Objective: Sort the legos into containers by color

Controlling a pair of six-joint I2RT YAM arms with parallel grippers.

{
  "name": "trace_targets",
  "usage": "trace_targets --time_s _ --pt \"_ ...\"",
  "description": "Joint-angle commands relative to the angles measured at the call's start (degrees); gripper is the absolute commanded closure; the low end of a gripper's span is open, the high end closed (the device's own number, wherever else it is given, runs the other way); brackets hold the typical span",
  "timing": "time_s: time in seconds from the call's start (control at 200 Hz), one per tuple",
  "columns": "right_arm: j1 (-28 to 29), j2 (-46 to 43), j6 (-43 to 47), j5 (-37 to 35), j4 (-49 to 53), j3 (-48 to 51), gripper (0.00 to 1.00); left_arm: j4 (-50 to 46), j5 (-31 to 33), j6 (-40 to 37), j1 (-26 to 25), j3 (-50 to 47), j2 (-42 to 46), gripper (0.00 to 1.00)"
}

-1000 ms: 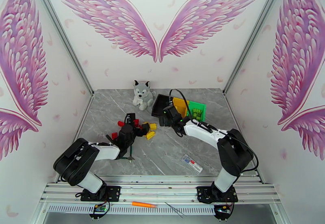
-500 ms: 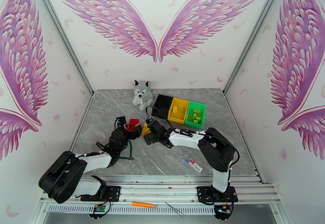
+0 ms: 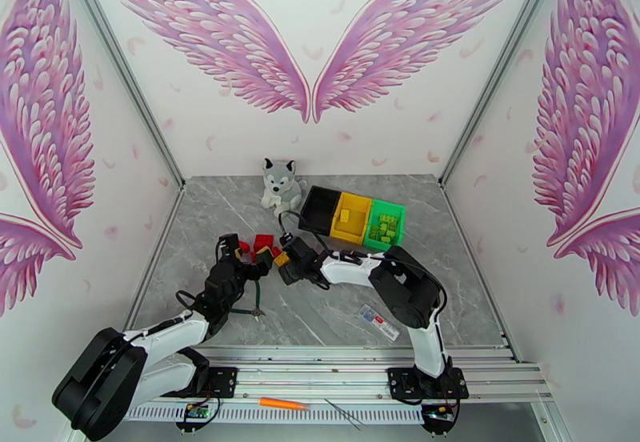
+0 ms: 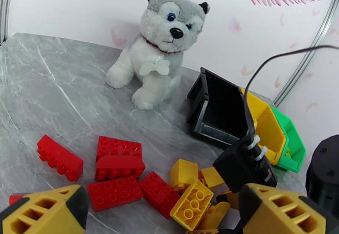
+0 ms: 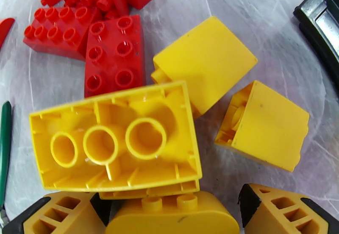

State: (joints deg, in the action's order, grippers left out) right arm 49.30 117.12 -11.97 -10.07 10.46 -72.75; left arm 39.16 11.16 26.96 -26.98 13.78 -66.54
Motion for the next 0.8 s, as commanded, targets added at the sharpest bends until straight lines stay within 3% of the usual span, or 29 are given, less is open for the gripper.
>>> trace_targets --time_s 0.0,0.23,0.435,0.795 --pt "0.6 1.0 -0.4 -1.5 0.1 -1.1 0.20 -2.0 0.5 -0.9 0.4 -1.0 0.9 0.01" --pt "0.5 -1.8 -1.1 -2.0 -0.5 1.8 0.33 -1.0 -0.4 -0.9 0.4 -0.2 -0.6 0.01" --pt "0.0 -6.7 -1.8 -3.5 -1.2 6.1 0.34 2.9 -2.5 -0.6 -1.0 2.9 -7.1 0.01" --pt "-5.9 -18.4 -3.5 -6.8 -1.9 16.2 0.36 7.2 -3.8 -2.2 -8.6 16.0 -24.0 0.01"
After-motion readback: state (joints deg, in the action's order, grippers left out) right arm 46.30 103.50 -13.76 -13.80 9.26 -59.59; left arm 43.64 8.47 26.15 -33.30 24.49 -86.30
